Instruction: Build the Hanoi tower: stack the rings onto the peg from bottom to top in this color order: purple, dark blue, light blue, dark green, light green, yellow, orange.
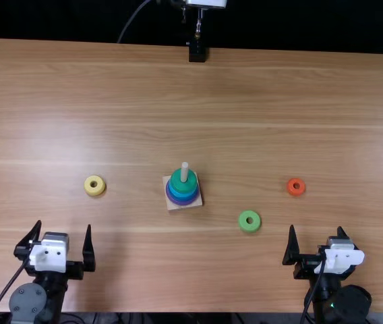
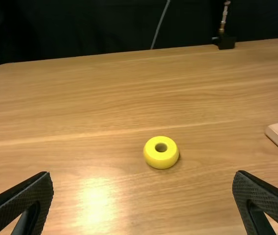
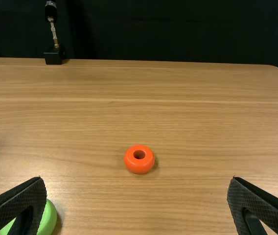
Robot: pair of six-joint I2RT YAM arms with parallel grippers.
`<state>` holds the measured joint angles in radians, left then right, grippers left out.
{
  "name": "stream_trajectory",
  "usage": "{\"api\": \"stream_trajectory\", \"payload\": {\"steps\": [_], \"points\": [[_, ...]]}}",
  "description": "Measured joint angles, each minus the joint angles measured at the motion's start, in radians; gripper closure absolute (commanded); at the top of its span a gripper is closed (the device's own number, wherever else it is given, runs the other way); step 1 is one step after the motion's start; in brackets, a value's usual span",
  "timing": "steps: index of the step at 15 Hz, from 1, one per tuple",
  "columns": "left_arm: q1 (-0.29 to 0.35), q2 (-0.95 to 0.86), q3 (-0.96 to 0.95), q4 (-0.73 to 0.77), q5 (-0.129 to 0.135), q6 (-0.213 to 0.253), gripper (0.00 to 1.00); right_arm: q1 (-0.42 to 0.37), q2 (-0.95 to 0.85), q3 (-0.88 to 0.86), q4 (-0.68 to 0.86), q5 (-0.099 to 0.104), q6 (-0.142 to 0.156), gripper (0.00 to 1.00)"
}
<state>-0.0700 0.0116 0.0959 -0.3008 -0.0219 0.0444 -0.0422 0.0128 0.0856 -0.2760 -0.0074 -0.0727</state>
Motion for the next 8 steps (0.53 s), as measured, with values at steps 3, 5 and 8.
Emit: {"api": "stream_trajectory", "payload": {"steps": [3,5,8], "points": [[0.000,0.000,0.009,-0.072,0.005,0.003,0.00,0.000,0.000,0.000,0.000,0.000,0.000,0.00],[0.000,0.000,0.013,-0.090,0.006,0.003,0.00,0.000,0.000,0.000,0.000,0.000,0.000,0.00],[0.000,0.000,0.013,-0.093,0.007,0.003,0.00,0.000,0.000,0.000,0.000,0.000,0.000,0.00]]}}
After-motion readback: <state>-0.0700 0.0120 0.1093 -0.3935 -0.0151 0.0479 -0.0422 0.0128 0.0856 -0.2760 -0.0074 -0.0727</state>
